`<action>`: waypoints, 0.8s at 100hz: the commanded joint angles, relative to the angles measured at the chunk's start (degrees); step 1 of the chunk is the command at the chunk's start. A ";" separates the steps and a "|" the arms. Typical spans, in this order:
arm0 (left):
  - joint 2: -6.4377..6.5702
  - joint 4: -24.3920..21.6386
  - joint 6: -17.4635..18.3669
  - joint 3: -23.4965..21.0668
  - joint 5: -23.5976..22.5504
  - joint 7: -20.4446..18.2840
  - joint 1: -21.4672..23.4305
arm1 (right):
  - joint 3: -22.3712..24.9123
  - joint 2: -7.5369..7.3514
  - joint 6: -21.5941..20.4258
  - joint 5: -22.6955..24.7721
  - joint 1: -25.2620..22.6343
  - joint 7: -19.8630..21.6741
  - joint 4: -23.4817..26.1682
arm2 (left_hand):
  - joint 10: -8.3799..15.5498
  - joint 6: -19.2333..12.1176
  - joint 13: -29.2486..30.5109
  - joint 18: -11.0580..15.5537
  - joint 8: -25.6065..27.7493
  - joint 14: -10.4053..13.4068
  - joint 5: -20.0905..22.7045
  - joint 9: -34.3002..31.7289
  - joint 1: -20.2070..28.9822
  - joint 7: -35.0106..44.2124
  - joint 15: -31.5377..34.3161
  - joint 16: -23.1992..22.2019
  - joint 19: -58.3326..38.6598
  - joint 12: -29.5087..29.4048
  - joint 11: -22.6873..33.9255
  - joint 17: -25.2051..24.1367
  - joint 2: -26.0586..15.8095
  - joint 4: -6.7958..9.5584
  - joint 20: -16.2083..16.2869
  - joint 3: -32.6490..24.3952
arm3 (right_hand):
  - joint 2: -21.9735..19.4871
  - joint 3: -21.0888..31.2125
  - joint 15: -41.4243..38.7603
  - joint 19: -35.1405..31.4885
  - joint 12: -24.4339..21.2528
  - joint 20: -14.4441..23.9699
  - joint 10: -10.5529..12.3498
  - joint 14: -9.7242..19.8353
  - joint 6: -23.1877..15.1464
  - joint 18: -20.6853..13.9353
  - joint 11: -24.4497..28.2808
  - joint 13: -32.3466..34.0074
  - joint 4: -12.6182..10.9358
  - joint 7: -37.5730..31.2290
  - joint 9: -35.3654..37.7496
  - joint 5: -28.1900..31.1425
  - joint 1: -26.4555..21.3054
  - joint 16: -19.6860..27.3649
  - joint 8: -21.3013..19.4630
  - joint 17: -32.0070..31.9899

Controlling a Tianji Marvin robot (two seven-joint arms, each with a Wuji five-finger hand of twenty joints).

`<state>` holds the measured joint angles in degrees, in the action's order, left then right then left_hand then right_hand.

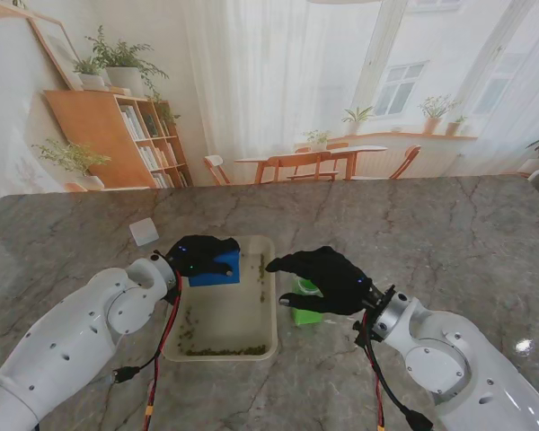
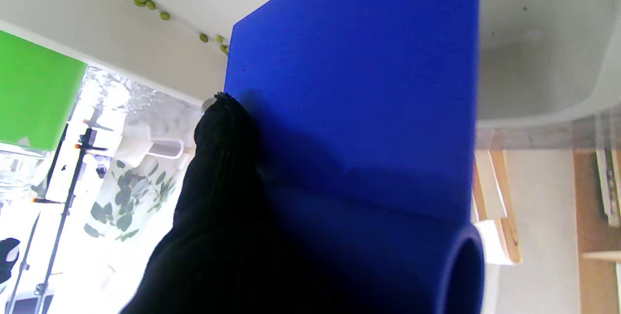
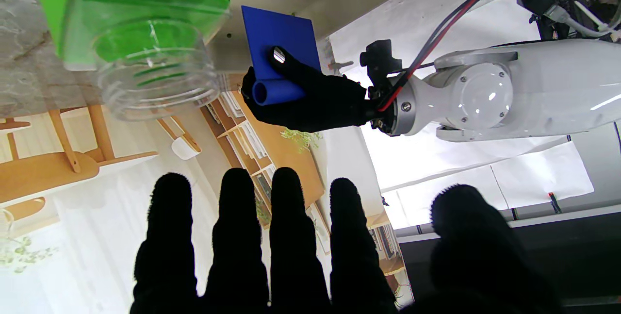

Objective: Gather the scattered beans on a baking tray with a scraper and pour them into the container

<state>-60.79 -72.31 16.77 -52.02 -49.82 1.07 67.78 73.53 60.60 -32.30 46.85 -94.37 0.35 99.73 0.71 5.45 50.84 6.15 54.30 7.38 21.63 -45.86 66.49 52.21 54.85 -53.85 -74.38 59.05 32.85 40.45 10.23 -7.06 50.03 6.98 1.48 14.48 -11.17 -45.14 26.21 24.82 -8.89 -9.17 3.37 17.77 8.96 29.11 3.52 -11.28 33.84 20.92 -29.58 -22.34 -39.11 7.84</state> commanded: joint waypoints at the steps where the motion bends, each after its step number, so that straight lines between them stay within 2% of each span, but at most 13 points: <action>1: -0.53 1.72 -0.18 0.78 1.26 0.49 -0.58 | -0.05 0.06 0.30 -0.13 -0.10 0.83 -0.29 | -0.15 -1.79 -0.46 2.16 0.91 4.14 -0.72 -0.09 5.90 1.12 0.42 0.26 0.36 -0.21 -0.07 -0.97 -3.36 2.91 -0.79 -4.50 | 0.16 0.72 0.68 0.73 -0.88 -0.63 0.34 0.03 -0.65 -0.54 -0.88 0.56 -1.68 -0.25 0.39 0.87 0.27 0.54 1.07 0.15; 17: -1.06 5.35 0.95 2.60 3.75 1.77 -1.58 | -0.11 -0.01 0.50 -0.48 -0.05 1.39 -0.24 | 0.49 -2.49 -1.16 -0.10 0.78 2.87 -0.82 -0.08 5.57 1.31 -1.99 1.64 2.72 -0.54 -0.15 -2.73 -3.51 2.87 -1.73 -4.50 | 0.12 0.74 0.68 0.74 -0.88 -0.63 0.31 0.04 -0.63 -0.52 -0.89 0.56 -1.68 -0.25 0.37 0.88 0.25 0.54 1.08 0.16; 34: -1.08 6.57 1.64 2.88 4.58 1.82 -1.26 | -0.31 -0.01 0.48 -0.63 0.09 1.51 -0.29 | 0.66 -2.58 -0.98 -0.26 0.77 2.83 -0.79 -0.28 5.44 1.41 -2.14 1.77 2.66 -0.47 -0.15 -2.72 -3.47 2.82 -1.66 -4.43 | 0.15 0.75 0.70 0.77 -0.88 -0.64 0.30 0.07 -0.57 -0.50 -0.88 0.53 -1.69 -0.25 0.39 0.87 0.22 0.54 1.08 0.12; 80: -0.48 3.27 2.20 0.62 5.41 -0.58 3.81 | -0.48 -0.01 -0.01 -0.47 0.29 1.29 -0.40 | 0.42 -2.64 -0.27 0.69 0.57 3.44 -0.32 -0.73 5.52 1.46 -1.39 1.43 1.74 -0.38 -0.09 -1.69 -3.13 2.83 -1.40 -4.51 | 0.10 0.73 0.69 0.76 -0.88 -0.62 0.32 0.01 -0.65 -0.50 -0.87 0.51 -1.69 -0.25 0.43 0.87 0.26 0.54 1.08 0.16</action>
<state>-61.42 -69.31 19.20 -51.79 -44.58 1.55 69.00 73.03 60.59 -31.90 46.34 -94.08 0.97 99.52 1.32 4.74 50.24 5.55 54.30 7.38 21.24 -45.79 66.97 52.22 53.14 -52.89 -71.51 58.84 32.82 38.20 9.65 -7.01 49.33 6.74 1.48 14.48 -11.17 -45.14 26.20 24.83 -8.89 -9.17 3.38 17.77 8.96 29.11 3.52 -11.28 33.84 20.92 -29.58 -22.34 -39.11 7.84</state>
